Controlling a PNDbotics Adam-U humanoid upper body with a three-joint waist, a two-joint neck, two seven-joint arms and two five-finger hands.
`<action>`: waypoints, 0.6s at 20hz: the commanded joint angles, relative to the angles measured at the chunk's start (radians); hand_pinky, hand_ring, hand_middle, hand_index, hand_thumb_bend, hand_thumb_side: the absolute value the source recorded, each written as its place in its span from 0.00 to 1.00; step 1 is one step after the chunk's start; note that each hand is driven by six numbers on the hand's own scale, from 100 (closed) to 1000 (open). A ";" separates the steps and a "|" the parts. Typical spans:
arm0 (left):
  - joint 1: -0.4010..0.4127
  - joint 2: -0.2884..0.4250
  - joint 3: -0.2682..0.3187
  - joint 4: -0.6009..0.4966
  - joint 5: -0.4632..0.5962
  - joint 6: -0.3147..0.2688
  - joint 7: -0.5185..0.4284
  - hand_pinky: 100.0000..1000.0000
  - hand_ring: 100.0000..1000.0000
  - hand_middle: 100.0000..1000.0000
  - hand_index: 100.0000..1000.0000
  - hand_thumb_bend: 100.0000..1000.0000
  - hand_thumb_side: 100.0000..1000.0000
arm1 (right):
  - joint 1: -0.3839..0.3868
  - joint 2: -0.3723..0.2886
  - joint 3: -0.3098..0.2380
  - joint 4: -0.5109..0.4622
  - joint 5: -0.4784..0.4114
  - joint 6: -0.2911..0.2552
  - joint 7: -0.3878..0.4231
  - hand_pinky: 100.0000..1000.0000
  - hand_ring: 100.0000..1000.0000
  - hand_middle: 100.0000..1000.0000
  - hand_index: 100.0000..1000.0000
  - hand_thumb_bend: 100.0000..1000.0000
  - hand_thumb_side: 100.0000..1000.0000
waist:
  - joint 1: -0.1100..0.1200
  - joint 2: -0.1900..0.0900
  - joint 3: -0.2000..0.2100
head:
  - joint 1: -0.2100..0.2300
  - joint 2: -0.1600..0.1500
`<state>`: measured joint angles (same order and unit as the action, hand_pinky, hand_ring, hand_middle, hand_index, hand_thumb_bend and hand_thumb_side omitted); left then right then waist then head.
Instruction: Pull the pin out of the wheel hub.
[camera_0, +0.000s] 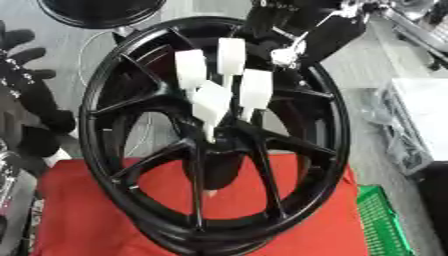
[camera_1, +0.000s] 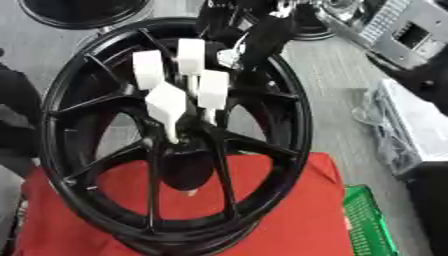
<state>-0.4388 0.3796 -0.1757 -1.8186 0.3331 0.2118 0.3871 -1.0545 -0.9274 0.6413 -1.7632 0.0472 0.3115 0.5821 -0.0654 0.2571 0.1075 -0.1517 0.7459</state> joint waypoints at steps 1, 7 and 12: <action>-0.008 0.024 0.000 -0.013 -0.003 -0.001 -0.006 0.60 0.74 0.74 0.65 0.04 0.76 | -0.005 -0.026 -0.013 -0.017 0.032 -0.005 0.020 0.81 0.76 0.63 0.77 0.00 0.30 | 0.001 -0.031 0.000 | -0.009 0.007; -0.008 0.024 0.000 -0.012 -0.002 -0.002 -0.006 0.60 0.74 0.73 0.65 0.04 0.76 | 0.006 -0.008 -0.010 -0.004 0.076 -0.006 0.014 0.81 0.77 0.60 0.78 0.00 0.32 | 0.003 -0.033 -0.002 | -0.014 0.012; -0.006 0.026 0.000 -0.010 -0.001 -0.002 -0.005 0.60 0.74 0.73 0.65 0.04 0.76 | 0.014 0.001 -0.003 0.002 0.088 -0.004 0.031 0.81 0.77 0.60 0.79 0.00 0.35 | 0.004 -0.031 -0.004 | -0.018 0.016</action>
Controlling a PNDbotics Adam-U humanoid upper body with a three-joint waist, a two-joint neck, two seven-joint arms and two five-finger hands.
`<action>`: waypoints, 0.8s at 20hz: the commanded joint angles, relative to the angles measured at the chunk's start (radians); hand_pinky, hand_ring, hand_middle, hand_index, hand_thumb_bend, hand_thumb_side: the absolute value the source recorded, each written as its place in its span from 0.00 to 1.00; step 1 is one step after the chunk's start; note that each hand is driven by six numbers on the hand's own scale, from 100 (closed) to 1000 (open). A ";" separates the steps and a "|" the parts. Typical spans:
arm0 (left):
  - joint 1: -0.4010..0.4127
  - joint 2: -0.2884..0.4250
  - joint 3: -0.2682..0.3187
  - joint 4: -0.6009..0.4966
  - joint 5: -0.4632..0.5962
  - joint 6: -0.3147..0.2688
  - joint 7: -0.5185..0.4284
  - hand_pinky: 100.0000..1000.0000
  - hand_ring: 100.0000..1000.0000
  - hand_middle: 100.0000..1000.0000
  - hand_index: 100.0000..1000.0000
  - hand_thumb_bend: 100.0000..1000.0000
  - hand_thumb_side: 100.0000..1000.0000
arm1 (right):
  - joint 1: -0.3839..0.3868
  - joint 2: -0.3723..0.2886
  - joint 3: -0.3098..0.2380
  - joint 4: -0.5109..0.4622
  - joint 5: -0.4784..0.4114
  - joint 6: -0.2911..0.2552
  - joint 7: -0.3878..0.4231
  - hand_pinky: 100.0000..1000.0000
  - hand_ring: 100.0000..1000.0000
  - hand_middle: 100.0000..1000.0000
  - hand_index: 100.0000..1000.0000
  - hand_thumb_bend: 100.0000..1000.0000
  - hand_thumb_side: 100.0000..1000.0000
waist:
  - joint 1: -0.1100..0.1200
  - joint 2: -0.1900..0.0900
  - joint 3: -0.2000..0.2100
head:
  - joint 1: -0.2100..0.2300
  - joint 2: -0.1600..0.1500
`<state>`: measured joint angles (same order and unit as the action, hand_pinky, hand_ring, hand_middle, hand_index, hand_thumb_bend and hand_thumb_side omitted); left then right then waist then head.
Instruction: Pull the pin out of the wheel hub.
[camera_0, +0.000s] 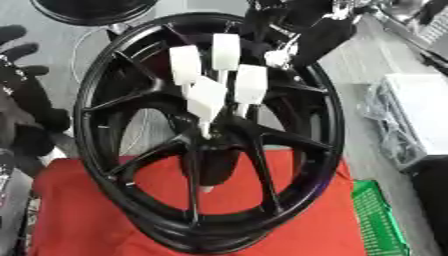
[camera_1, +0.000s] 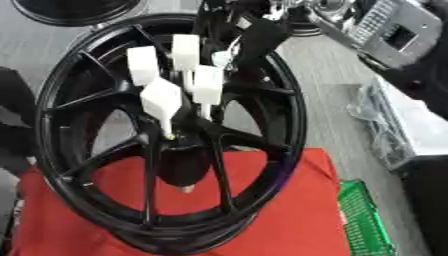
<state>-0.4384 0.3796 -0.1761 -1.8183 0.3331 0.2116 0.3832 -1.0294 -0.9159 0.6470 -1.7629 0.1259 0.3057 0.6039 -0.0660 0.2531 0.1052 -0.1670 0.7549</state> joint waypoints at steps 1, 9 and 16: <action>-0.006 0.027 0.001 -0.011 -0.001 -0.001 -0.001 0.60 0.74 0.73 0.65 0.04 0.76 | -0.009 -0.010 -0.009 0.004 0.009 0.001 0.015 0.82 0.77 0.60 0.79 0.00 0.35 | 0.005 -0.027 -0.002 | -0.002 0.007; -0.006 0.029 -0.001 -0.010 -0.001 0.000 -0.003 0.60 0.75 0.73 0.65 0.04 0.76 | 0.014 -0.011 -0.012 0.022 -0.001 -0.018 0.041 0.84 0.78 0.60 0.79 0.29 0.50 | 0.005 -0.029 -0.004 | 0.003 0.001; -0.004 0.032 -0.004 -0.008 -0.001 0.001 -0.007 0.60 0.75 0.73 0.65 0.04 0.77 | 0.028 -0.023 -0.019 0.018 -0.025 -0.019 0.033 0.85 0.78 0.60 0.79 0.39 0.55 | 0.004 -0.031 -0.006 | 0.008 -0.001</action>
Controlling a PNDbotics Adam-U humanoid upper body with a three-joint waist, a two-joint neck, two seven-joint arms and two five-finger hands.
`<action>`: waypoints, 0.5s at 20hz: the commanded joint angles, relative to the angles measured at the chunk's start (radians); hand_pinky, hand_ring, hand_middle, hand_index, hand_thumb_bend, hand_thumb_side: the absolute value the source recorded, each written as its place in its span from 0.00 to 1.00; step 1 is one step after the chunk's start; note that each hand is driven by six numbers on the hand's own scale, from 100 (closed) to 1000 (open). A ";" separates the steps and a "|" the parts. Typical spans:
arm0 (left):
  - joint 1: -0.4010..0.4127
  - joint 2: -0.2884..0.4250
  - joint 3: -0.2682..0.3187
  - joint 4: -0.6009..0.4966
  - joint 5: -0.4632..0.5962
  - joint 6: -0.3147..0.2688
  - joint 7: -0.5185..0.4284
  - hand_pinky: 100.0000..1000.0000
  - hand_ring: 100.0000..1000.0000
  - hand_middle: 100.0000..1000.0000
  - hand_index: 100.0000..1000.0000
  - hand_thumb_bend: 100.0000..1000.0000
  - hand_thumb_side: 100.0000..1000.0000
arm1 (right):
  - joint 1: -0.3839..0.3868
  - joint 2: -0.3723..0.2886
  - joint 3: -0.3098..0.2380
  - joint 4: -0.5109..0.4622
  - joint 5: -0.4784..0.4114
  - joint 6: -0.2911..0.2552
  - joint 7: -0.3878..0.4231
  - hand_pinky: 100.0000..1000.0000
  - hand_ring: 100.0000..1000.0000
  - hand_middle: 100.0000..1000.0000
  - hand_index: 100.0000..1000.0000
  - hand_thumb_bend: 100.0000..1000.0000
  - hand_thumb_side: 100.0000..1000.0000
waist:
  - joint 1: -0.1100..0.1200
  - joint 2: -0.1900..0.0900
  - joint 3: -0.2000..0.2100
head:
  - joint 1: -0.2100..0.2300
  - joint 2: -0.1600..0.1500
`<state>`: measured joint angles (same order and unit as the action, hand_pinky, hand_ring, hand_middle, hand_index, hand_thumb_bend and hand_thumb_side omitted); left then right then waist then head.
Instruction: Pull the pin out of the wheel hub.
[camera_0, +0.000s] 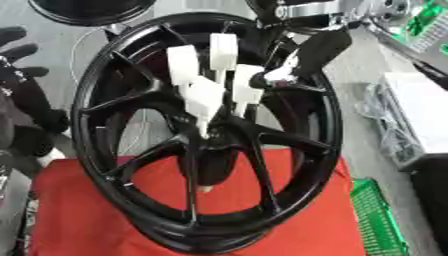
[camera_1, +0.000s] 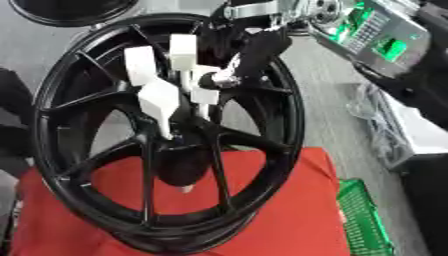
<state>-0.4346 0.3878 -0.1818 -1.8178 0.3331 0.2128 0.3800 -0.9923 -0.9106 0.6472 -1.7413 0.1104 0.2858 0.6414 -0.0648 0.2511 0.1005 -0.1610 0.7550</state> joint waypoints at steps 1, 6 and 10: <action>-0.007 0.024 0.001 -0.008 -0.001 0.000 -0.004 0.60 0.75 0.73 0.65 0.04 0.77 | -0.008 -0.029 -0.019 -0.004 -0.011 0.003 -0.005 0.85 0.78 0.60 0.79 0.39 0.57 | 0.002 -0.029 -0.002 | 0.003 -0.002; -0.007 0.025 0.001 -0.008 -0.001 0.000 -0.005 0.60 0.75 0.73 0.65 0.04 0.77 | 0.004 -0.037 -0.025 -0.008 -0.022 0.015 -0.009 0.85 0.78 0.59 0.79 0.37 0.58 | 0.002 -0.028 -0.001 | 0.004 -0.002; -0.007 0.025 0.000 -0.008 0.000 0.000 -0.006 0.60 0.75 0.73 0.65 0.04 0.77 | 0.005 -0.035 -0.024 -0.014 -0.028 0.019 -0.012 0.85 0.77 0.59 0.79 0.39 0.56 | 0.002 -0.028 0.000 | 0.003 -0.003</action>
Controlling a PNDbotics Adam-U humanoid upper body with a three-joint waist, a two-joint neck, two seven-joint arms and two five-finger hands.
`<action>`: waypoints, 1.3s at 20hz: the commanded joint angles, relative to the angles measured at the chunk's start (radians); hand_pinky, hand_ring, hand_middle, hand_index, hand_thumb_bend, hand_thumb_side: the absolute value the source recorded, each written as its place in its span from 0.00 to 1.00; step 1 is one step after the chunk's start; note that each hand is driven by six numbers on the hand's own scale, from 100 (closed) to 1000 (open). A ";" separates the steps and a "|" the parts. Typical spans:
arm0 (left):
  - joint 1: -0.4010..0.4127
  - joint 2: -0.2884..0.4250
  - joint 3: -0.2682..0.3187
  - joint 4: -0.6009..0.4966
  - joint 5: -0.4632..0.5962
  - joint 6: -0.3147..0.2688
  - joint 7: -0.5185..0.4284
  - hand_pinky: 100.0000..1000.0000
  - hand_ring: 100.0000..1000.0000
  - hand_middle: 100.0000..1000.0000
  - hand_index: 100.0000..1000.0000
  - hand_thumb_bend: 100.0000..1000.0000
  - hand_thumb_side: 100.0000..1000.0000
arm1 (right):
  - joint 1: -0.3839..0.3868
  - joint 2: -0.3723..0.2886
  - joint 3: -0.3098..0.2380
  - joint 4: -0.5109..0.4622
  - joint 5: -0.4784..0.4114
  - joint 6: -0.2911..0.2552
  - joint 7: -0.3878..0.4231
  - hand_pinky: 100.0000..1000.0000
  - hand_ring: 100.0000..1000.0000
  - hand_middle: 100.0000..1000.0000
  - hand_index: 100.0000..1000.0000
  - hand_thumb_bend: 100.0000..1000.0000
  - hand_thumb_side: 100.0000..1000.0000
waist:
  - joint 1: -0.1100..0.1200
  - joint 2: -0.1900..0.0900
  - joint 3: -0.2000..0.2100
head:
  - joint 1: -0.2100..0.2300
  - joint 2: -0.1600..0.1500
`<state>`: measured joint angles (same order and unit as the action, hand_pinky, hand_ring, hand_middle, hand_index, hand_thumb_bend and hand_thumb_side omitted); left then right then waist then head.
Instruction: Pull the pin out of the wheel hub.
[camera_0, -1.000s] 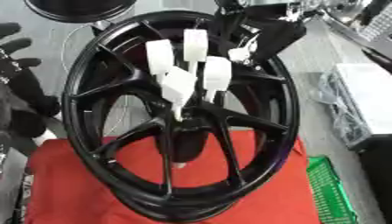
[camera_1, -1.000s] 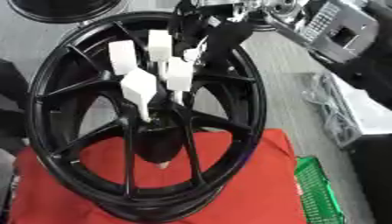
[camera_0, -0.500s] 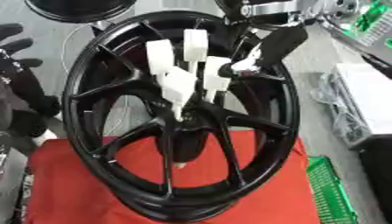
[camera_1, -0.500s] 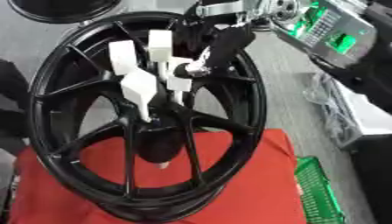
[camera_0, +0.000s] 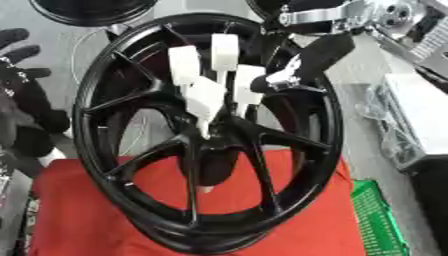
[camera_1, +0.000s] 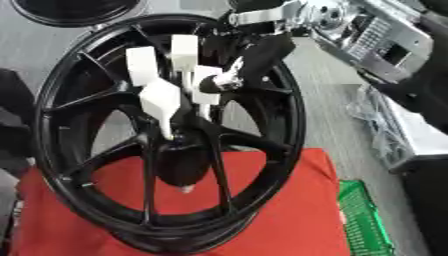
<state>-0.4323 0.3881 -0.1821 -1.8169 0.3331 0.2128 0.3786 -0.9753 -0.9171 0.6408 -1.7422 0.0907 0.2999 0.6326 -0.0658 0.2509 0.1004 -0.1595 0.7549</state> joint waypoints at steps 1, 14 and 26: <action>-0.009 0.024 0.000 -0.009 0.000 0.000 -0.004 0.60 0.75 0.73 0.65 0.04 0.77 | -0.013 -0.027 -0.018 -0.014 -0.007 0.006 -0.002 0.85 0.77 0.59 0.79 0.39 0.56 | 0.003 -0.028 0.000 | 0.001 -0.003; -0.012 0.019 -0.002 -0.009 0.002 0.001 -0.008 0.60 0.75 0.74 0.65 0.05 0.77 | -0.020 0.006 -0.009 0.002 0.032 -0.005 0.014 0.84 0.78 0.59 0.79 0.39 0.52 | 0.005 -0.028 0.006 | 0.001 -0.007; -0.015 0.017 -0.002 -0.011 0.008 0.001 -0.007 0.60 0.75 0.74 0.65 0.05 0.77 | -0.008 0.035 0.002 0.029 0.066 0.003 0.045 0.82 0.76 0.56 0.77 0.38 0.44 | 0.006 -0.025 0.008 | -0.006 0.002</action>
<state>-0.4326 0.3881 -0.1877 -1.8125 0.3356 0.2162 0.3745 -0.9702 -0.8691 0.6537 -1.7153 0.1496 0.3027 0.6730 -0.0642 0.2508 0.1090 -0.1623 0.7541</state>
